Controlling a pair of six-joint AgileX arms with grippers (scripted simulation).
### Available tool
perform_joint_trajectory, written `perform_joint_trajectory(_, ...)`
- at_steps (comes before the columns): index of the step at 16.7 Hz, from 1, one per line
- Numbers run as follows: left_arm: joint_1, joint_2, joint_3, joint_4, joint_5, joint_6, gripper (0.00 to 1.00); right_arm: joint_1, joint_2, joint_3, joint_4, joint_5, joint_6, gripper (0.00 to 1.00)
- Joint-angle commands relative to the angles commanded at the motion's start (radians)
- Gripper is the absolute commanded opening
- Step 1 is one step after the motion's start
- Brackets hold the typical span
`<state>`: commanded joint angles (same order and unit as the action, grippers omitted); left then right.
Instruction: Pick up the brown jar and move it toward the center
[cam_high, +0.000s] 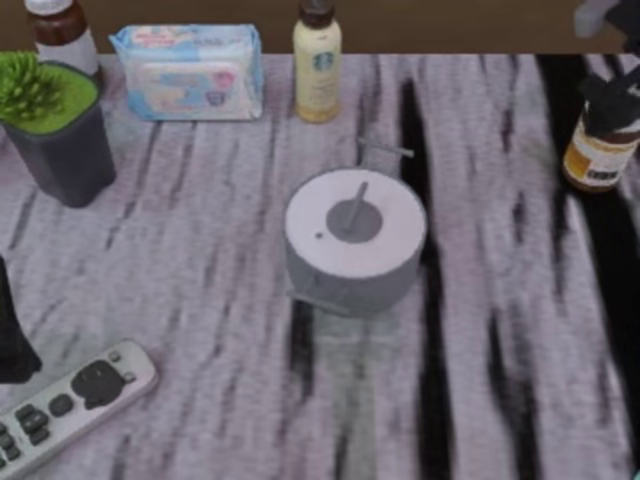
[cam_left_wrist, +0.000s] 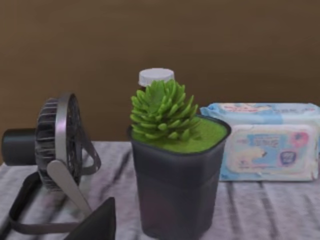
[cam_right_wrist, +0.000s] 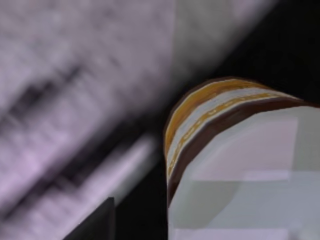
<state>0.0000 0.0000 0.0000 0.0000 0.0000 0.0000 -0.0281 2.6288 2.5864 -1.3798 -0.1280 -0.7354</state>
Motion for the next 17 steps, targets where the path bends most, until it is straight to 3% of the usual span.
perform_joint_trajectory(5,0.0,0.0,0.0,0.0,0.0,0.0,1.0,0.009,0.01,-0.136,0.15,0.002,0.009,1.0)
perform_joint_trajectory(10,0.0,0.0,0.0,0.0,0.0,0.0,1.0,0.011,0.012,-0.153,0.167,0.002,0.011,1.0)
perform_joint_trajectory(17,0.0,0.0,0.0,0.0,0.0,0.0,1.0,0.011,0.012,-0.153,0.167,0.002,0.011,0.47)
